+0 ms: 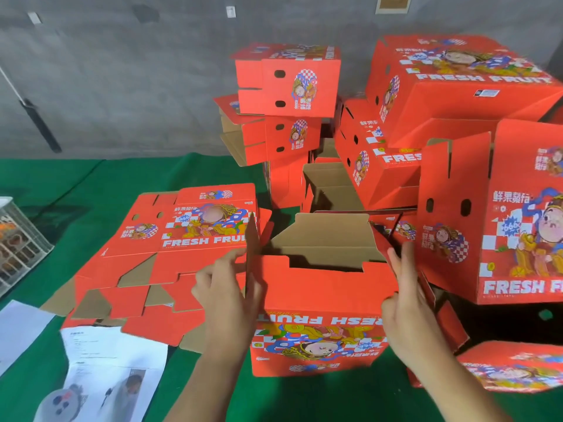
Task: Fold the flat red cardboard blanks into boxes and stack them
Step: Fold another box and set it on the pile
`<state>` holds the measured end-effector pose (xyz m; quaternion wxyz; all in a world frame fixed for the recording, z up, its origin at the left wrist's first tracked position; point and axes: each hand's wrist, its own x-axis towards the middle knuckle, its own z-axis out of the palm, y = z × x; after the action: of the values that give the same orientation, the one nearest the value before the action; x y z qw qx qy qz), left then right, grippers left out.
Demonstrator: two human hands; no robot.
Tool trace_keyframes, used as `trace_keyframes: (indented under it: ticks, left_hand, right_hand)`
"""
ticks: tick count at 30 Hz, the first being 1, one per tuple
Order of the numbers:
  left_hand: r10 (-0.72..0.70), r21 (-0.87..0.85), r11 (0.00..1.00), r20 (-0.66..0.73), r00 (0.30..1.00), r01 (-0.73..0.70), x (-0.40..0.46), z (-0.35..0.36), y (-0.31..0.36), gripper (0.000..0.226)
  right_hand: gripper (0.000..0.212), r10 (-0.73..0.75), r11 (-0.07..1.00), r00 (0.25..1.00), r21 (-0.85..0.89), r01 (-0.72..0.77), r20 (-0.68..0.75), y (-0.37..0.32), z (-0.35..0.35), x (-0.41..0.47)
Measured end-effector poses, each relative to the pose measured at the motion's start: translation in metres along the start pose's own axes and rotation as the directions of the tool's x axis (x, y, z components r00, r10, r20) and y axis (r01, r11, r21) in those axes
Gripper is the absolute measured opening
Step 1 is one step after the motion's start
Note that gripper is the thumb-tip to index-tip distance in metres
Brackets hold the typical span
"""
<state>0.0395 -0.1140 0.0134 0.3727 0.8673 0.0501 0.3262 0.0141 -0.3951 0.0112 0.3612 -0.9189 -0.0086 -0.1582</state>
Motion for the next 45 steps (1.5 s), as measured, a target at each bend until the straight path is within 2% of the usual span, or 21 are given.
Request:
trace_keyframes:
  ticks: [3, 6, 8, 11, 13, 15, 18, 20, 22, 24, 27, 29, 31, 33, 35, 37, 38, 39, 41, 43, 45]
  left_hand:
    - [0.069, 0.149, 0.986, 0.001, 0.998, -0.068, 0.0, -0.002, -0.011, 0.077]
    - [-0.101, 0.109, 0.988, -0.081, 0.992, 0.109, 0.003, -0.003, -0.015, 0.071]
    - [-0.138, 0.056, 0.988, -0.094, 0.986, 0.143, 0.003, 0.001, -0.014, 0.065]
    - [0.101, 0.09, 0.991, -0.044, 0.994, -0.097, 0.003, 0.004, -0.011, 0.045]
    - [0.286, 0.077, 0.954, 0.047, 0.957, -0.289, 0.009, 0.003, -0.013, 0.04]
    - [0.393, -0.023, 0.918, 0.175, 0.903, -0.395, 0.015, -0.001, -0.014, 0.037]
    - [0.359, -0.146, 0.933, 0.388, 0.849, -0.328, 0.025, -0.01, -0.012, 0.03]
    - [0.324, -0.124, 0.944, 0.51, 0.797, -0.304, 0.036, -0.009, -0.005, 0.034]
    - [0.345, -0.041, 0.916, 0.591, 0.73, -0.4, 0.054, -0.004, 0.005, 0.051]
    - [0.37, 0.0, 0.875, 0.644, 0.669, -0.483, 0.069, 0.007, 0.013, 0.06]
    - [0.222, -0.036, 0.951, 0.769, 0.6, -0.306, 0.086, 0.024, 0.015, 0.06]
    - [0.133, 0.079, 0.936, 0.823, 0.552, -0.343, 0.091, 0.036, 0.009, 0.059]
    - [0.141, 0.051, 0.954, 0.794, 0.592, -0.295, 0.091, 0.042, 0.006, 0.058]
    - [0.217, -0.201, 0.974, 0.675, 0.705, -0.107, 0.084, 0.043, 0.002, 0.056]
    - [0.179, -0.385, 0.92, 0.575, 0.798, 0.072, 0.078, 0.039, -0.007, 0.048]
    - [0.1, -0.408, 0.894, 0.587, 0.804, 0.187, 0.075, 0.036, -0.01, 0.058]
    - [0.097, -0.406, 0.892, 0.602, 0.792, 0.199, 0.075, 0.034, -0.011, 0.065]
    - [0.112, -0.406, 0.895, 0.608, 0.786, 0.186, 0.074, 0.033, -0.01, 0.067]
    - [0.136, -0.408, 0.899, 0.604, 0.785, 0.158, 0.072, 0.03, -0.01, 0.062]
    - [0.105, -0.436, 0.864, 0.644, 0.758, 0.25, 0.072, 0.027, -0.01, 0.057]
    - [0.086, -0.452, 0.838, 0.664, 0.743, 0.306, 0.072, 0.027, -0.012, 0.054]
  right_hand:
    - [0.091, -0.023, 0.999, 1.0, -0.046, 0.022, -0.009, 0.005, 0.007, -0.005]
    - [0.083, -0.121, 0.988, 0.992, -0.099, 0.119, -0.022, 0.007, 0.015, -0.007]
    - [0.084, -0.133, 0.987, 0.99, -0.096, 0.128, -0.041, 0.008, 0.019, -0.01]
    - [0.082, -0.138, 0.99, 0.984, -0.027, 0.136, -0.112, 0.015, 0.021, -0.017]
    - [0.076, -0.148, 0.989, 0.981, 0.0, 0.149, -0.126, 0.02, 0.019, -0.02]
    - [0.072, -0.142, 0.989, 0.983, 0.02, 0.145, -0.12, 0.021, 0.016, -0.019]
    - [0.071, -0.137, 0.988, 0.982, 0.054, 0.145, -0.13, 0.019, 0.017, -0.017]
    - [0.073, -0.145, 0.984, 0.98, 0.082, 0.157, -0.134, 0.018, 0.021, -0.018]
    - [0.075, -0.155, 0.981, 0.979, 0.095, 0.168, -0.132, 0.019, 0.024, -0.018]
    - [0.072, -0.159, 0.981, 0.977, 0.093, 0.173, -0.139, 0.022, 0.025, -0.017]
    - [0.067, -0.198, 0.975, 0.972, 0.073, 0.209, -0.125, 0.022, 0.023, -0.019]
    - [0.061, -0.213, 0.974, 0.974, 0.058, 0.218, -0.079, 0.019, 0.021, -0.021]
    - [0.049, -0.212, 0.976, 0.976, 0.049, 0.214, -0.047, 0.019, 0.015, -0.02]
    - [0.035, -0.208, 0.978, 0.976, 0.002, 0.209, -0.057, 0.019, 0.007, -0.011]
    - [0.03, -0.14, 0.99, 0.987, -0.014, 0.14, -0.075, 0.01, 0.003, 0.007]
    - [0.044, 0.065, 0.99, 0.991, 0.131, -0.049, -0.119, -0.003, 0.003, 0.027]
    - [0.05, 0.176, 0.973, 0.978, 0.171, -0.156, -0.111, -0.009, 0.005, 0.038]
    - [0.057, 0.257, 0.958, 0.966, 0.143, -0.249, -0.038, -0.014, 0.007, 0.046]
    - [0.061, 0.318, 0.941, 0.934, 0.069, -0.333, 0.166, -0.022, 0.012, 0.052]
    - [0.042, 0.306, 0.904, 0.921, 0.23, -0.361, 0.241, -0.03, 0.014, 0.054]
    - [0.042, 0.312, 0.848, 0.919, 0.365, -0.384, 0.243, -0.031, 0.007, 0.055]
